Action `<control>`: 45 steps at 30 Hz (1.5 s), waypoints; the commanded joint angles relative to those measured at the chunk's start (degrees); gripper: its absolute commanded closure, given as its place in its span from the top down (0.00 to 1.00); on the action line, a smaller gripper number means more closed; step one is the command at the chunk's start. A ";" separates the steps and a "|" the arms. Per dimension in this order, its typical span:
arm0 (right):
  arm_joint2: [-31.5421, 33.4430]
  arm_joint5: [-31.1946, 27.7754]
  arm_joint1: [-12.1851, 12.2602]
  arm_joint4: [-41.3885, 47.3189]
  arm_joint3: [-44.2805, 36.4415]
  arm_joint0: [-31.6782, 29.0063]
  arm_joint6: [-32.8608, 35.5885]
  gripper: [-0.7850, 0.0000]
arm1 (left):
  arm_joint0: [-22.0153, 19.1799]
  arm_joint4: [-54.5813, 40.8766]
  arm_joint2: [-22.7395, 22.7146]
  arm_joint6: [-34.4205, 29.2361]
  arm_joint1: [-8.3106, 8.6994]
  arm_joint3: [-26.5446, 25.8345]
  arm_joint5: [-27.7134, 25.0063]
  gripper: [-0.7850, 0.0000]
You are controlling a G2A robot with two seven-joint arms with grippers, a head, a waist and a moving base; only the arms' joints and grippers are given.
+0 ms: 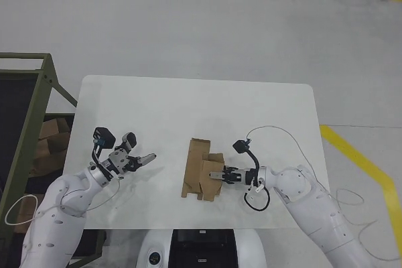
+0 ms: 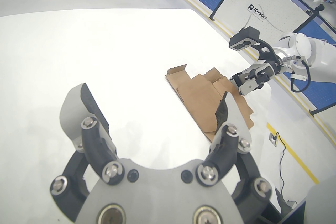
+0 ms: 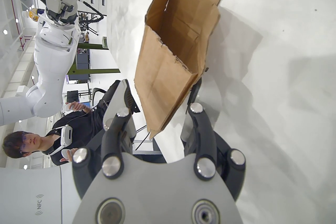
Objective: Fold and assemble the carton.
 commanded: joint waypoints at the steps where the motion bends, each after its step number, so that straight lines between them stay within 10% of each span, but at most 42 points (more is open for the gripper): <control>1: -0.34 0.05 -0.08 0.21 0.47 0.37 -0.02 0.36 | 0.02 0.05 -0.02 0.13 0.05 -0.03 0.03 1.00; 6: -0.94 0.00 -0.19 0.68 1.42 1.06 -0.20 0.00 | 0.07 0.00 0.04 0.34 0.17 0.02 0.12 1.00; 45: 9.18 -10.02 3.68 1.77 -9.46 -4.73 2.71 0.00 | -3.38 -5.10 1.23 -6.13 1.31 3.91 -6.15 1.00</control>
